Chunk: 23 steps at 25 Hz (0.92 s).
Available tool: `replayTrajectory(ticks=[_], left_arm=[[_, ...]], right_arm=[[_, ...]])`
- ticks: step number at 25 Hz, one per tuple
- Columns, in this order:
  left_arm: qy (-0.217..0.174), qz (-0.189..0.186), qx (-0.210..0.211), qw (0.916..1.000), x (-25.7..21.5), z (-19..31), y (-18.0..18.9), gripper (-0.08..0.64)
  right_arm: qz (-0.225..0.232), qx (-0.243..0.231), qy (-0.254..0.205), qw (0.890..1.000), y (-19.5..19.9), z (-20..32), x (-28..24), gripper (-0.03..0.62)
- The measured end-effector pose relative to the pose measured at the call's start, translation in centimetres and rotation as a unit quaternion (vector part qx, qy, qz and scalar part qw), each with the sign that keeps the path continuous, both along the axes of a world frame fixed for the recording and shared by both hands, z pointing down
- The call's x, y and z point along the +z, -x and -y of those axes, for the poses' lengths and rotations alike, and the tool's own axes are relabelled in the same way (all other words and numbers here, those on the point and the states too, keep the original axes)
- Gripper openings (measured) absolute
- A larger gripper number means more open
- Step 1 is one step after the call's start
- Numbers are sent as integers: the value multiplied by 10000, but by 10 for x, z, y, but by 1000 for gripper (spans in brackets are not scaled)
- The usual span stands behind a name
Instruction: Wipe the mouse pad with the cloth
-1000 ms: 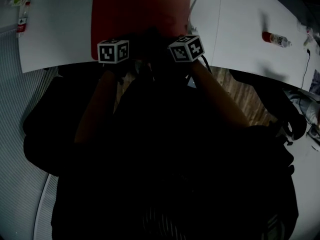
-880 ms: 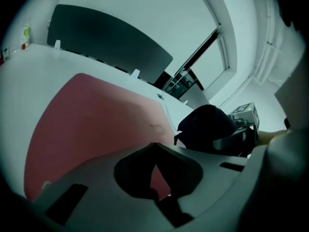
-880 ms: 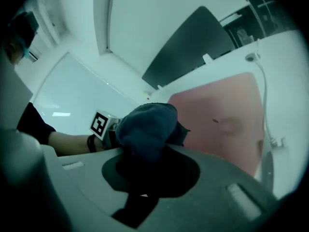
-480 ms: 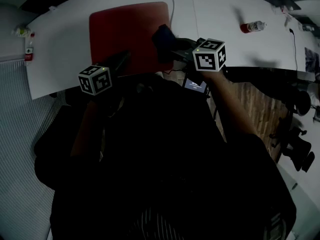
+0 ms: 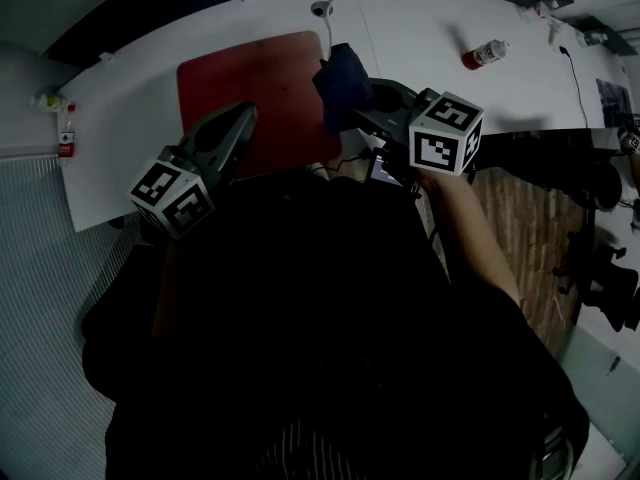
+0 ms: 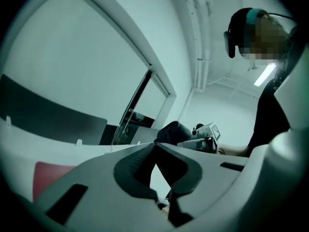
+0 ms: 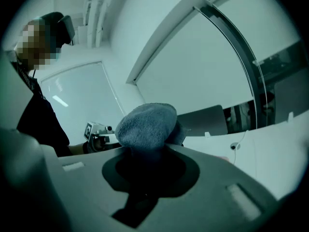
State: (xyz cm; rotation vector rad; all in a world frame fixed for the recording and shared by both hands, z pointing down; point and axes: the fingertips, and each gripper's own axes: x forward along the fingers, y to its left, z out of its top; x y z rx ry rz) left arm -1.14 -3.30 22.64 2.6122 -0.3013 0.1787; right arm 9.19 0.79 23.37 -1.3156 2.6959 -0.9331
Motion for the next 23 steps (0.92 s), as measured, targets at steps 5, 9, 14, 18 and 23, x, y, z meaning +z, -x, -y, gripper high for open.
replayTrajectory(ticks=[5, 9, 14, 18, 23], left_arm=[[-679, -126, 191, 9974, -47, -7, -8, 8], [-939, -149, 172, 9953, -57, -2, -5, 8], [-850, -214, 102, 9961, -57, -2, 4, 8], [-708, -260, 49, 9971, -51, 0, 10, 8], [-660, -301, 79, 9973, -33, -5, 20, 8]], right_arm=[[-153, 250, -356, 9989, -7, -1, -29, 63], [-262, 172, -400, 9987, -3, 3, -36, 64], [-235, 124, -424, 9987, 11, 4, -42, 64], [-281, 73, -339, 9990, 23, 5, -42, 64], [-426, -105, -218, 9988, 52, 1, -31, 63]])
